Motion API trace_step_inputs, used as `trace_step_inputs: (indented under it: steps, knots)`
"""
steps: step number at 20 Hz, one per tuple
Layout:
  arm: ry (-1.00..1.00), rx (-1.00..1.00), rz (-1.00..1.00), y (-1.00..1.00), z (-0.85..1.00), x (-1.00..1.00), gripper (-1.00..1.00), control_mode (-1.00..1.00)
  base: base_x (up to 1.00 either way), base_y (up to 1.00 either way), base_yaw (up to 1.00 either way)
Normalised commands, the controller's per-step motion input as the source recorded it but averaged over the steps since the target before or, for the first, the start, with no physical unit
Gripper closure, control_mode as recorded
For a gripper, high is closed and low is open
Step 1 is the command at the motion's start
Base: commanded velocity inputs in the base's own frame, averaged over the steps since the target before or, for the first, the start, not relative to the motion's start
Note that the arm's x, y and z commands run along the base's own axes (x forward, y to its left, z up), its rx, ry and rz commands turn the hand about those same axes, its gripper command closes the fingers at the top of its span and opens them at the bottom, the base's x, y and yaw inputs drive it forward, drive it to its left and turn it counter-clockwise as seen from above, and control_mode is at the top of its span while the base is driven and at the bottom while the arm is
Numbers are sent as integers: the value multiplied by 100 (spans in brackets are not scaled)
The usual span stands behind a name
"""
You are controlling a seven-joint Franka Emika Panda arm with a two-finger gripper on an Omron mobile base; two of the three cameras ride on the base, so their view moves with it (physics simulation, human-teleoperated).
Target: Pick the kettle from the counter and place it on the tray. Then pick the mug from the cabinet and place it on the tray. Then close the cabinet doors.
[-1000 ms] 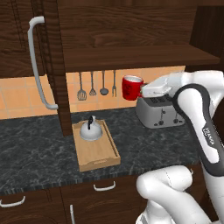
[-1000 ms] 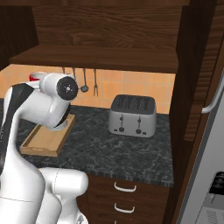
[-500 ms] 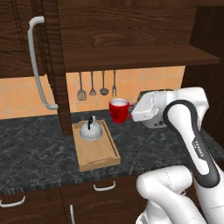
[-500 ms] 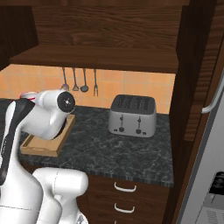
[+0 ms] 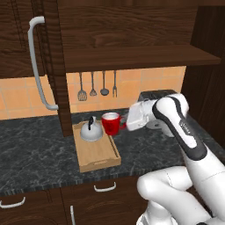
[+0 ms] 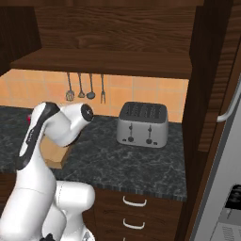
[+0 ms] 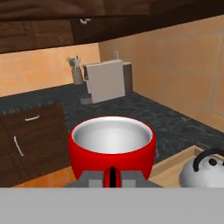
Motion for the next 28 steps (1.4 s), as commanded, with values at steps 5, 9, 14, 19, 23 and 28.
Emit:
trace_step_inputs:
  steps: [5, 9, 14, 19, 23, 28]
  knots:
    - [8, 0, 24, 6, -61, 50, 100, -100, 0, 0, 0]
    - [0, 0, 19, 12, -68, 48, 100, -100, 0, 0, 0]
    - [1, 0, 13, 25, -61, 39, 100, -100, 0, 0, 0]
    - [1, 0, 10, 23, -62, 33, 100, -100, 0, 0, 0]
    - [-4, 2, 7, 6, -54, 26, 100, -100, 0, 0, 0]
    - [-3, 2, 5, 9, -51, 17, 100, -100, 0, 0, 0]
